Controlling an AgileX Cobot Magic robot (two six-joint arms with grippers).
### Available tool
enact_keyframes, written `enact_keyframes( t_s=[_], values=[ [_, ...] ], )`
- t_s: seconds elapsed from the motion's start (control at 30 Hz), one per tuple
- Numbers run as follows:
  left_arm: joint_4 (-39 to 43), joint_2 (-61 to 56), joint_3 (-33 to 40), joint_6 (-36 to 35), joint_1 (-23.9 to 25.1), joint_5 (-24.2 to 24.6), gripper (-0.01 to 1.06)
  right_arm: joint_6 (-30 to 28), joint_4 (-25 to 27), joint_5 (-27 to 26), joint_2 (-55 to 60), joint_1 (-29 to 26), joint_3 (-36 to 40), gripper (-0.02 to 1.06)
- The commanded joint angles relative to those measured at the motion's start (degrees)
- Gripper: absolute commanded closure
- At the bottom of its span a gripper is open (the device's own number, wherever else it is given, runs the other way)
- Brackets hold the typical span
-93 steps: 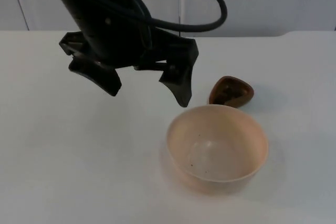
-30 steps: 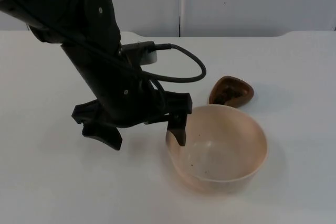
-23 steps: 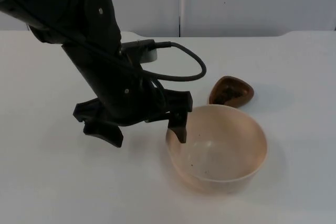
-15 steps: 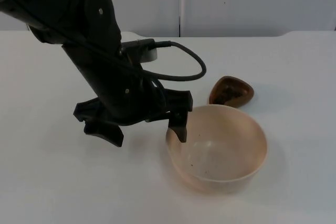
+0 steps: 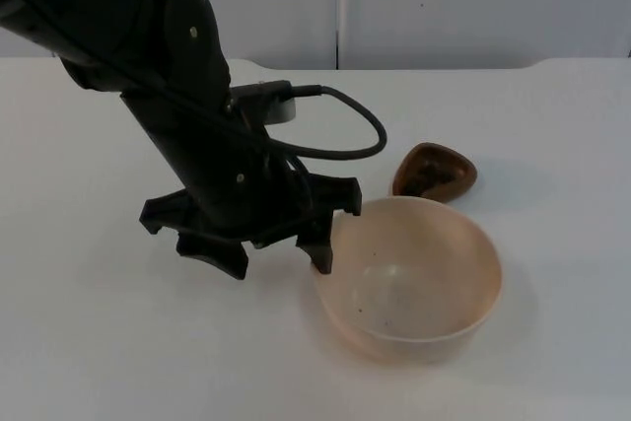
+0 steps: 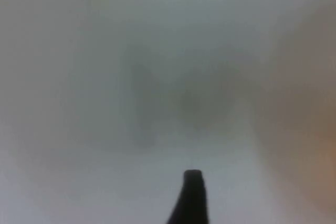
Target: Pick up the bowl with the left hand and pour the coffee beans from the cup into the bowl with the right hand.
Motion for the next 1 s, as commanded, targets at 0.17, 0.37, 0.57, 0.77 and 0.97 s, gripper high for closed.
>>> enact_keyframes(
  t_s=[0.17, 0.37, 0.57, 0.77, 0.97],
  values=[
    [-0.4, 0.0, 0.1, 0.0, -0.4, -0.5, 0.6, -0.6, -0.3, -0.5, -0.2, -0.3, 0.2, -0.01],
    [-2.8, 0.0, 0.1, 0.0, -0.4, -0.4, 0.84, -0.6, -0.3, -0.5, -0.2, -0.3, 0.2, -0.01],
    [-3.4, 0.0, 0.1, 0.0, -0.4, -0.1, 1.05, -0.6, -0.3, -0.5, -0.2, -0.3, 0.2, -0.01],
    [-2.6, -1.8, 0.1, 0.0, -0.4, 1.7, 1.05, -0.6, -0.3, -0.5, -0.2, -0.3, 0.2, -0.01],
    [0.1, -6.6, 0.0, 1.4, 0.6, 3.5, 1.05, -0.6, -0.3, -0.5, -0.2, -0.3, 0.2, -0.01]
  ],
)
